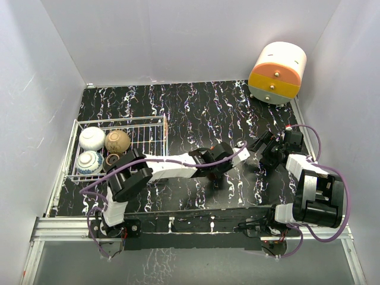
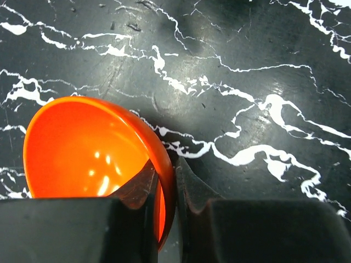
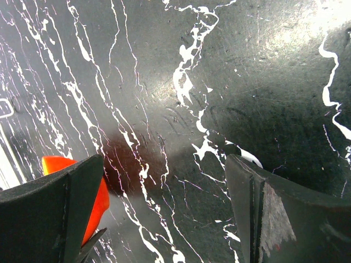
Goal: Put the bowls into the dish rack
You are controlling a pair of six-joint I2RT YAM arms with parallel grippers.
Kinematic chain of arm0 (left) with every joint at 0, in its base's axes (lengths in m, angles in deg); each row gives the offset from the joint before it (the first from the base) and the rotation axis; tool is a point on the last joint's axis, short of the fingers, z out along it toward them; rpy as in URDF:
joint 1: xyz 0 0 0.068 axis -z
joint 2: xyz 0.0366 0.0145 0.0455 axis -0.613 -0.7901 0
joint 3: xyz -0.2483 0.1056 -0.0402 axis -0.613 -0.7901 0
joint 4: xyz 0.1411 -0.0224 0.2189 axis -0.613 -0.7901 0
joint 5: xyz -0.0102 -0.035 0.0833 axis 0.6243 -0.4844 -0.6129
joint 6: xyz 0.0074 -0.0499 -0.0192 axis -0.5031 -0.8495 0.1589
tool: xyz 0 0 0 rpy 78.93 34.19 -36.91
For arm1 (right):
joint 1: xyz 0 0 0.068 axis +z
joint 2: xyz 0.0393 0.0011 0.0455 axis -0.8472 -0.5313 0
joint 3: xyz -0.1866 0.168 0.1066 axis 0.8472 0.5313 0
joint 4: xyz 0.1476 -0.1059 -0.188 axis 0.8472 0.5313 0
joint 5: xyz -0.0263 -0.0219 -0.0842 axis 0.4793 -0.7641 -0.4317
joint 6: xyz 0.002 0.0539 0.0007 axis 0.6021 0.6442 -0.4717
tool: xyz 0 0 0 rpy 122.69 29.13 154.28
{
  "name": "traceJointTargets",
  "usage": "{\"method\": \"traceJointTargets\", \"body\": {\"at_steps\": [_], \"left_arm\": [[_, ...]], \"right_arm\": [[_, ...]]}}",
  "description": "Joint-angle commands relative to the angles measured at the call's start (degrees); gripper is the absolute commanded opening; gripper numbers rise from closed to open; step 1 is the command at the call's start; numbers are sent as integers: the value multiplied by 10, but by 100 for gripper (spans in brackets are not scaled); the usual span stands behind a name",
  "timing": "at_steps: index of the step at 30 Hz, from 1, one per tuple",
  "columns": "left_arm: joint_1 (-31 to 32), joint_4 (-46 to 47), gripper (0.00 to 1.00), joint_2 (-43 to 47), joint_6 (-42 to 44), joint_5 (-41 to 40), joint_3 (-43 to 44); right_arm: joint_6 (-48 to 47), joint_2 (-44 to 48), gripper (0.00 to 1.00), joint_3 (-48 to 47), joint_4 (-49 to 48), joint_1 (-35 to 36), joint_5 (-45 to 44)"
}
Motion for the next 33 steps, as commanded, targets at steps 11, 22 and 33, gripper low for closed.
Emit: {"method": "traceJointTargets", "body": {"at_steps": [11, 22, 33], "left_arm": [[-162, 166, 0, 381, -277, 120, -136], [-452, 251, 0, 571, -540, 174, -325], [-587, 526, 0, 531, -792, 248, -526]], "right_arm": [[-5, -1, 98, -4, -2, -3, -2], [-5, -2, 98, -4, -3, -3, 7], [-10, 4, 98, -4, 4, -3, 4]]}}
